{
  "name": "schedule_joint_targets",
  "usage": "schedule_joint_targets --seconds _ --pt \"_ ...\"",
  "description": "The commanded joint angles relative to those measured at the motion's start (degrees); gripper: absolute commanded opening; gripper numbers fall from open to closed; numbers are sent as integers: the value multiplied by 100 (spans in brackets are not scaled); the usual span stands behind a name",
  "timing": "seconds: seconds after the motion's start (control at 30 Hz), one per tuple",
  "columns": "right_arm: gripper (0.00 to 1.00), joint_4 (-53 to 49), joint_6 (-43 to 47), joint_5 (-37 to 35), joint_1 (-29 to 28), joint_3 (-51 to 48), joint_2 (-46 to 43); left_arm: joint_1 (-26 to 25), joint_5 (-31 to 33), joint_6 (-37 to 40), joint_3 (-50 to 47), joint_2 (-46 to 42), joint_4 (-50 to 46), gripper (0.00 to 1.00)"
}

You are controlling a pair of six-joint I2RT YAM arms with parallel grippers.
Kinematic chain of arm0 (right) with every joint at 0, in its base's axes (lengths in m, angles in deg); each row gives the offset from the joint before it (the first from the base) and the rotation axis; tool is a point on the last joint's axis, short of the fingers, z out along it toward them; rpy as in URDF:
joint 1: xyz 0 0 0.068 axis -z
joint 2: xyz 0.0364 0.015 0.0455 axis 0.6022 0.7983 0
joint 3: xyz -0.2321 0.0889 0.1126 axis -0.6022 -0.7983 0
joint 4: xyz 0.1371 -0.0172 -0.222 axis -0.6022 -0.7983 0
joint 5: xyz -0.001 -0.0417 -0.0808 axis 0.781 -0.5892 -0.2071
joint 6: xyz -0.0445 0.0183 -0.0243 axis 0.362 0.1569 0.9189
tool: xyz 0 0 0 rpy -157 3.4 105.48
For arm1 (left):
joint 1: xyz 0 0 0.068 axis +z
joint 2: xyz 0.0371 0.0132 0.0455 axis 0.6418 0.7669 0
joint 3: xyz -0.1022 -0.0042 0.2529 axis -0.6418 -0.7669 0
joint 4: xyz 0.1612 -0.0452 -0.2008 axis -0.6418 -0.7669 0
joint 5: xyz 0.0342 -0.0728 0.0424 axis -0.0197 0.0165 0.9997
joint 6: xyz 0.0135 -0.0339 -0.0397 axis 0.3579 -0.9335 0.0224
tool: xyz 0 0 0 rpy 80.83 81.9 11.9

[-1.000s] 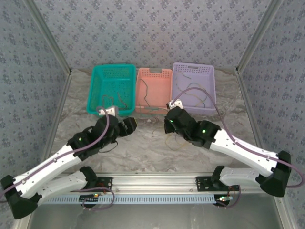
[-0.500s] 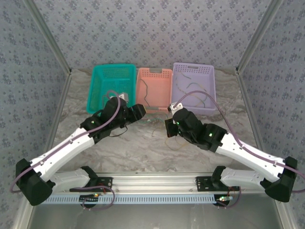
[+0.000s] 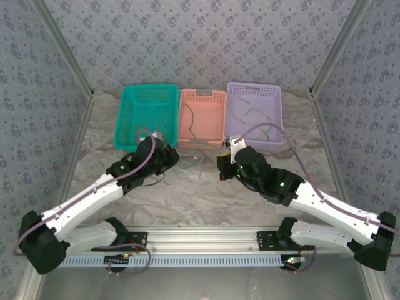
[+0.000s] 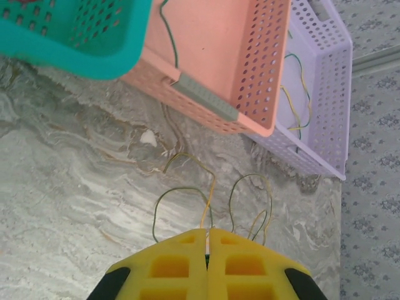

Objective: Untangle the cables

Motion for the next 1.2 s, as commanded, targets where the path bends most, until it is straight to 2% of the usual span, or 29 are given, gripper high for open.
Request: schedule_joint_targets --seconds 0.0,0.17,0.37,0.53,0.63,0.73,0.9,1.03,1.17 --pt "0 937 -217 -149 33 -112 -236 -168 299 -649 -507 -458 482 0" --pt "0 2368 -338 -420 63 -494 -400 -951 1131 -1408 -1101 -808 1295 0" --pt "0 3897 -608 -1137 201 -725 -445 -1845 1879 -2025 -1067 -481 1739 0" --pt "0 4681 -847 -1444 347 -720 -214 -2639 3121 -3247 -1490 -244 2468 0" --pt "0 5104 -1181 -1708 436 -887 -142 -3049 3822 -4119 -1525 -94 2431 0" --pt "0 5405 -1590 -1829 660 -1037 -150 -3227 4109 -4803 -1524 63 2446 0" --pt "0 5722 -2249 -1780 1145 -1074 -98 -3395 4570 -5399 -1411 155 2283 0" --pt "0 5637 -2533 -1694 1436 -887 -41 -3432 4823 -5702 -1514 123 2434 0" --pt "0 5293 -2707 -1530 1592 -539 204 -3434 4762 -5738 -1482 166 2501 0"
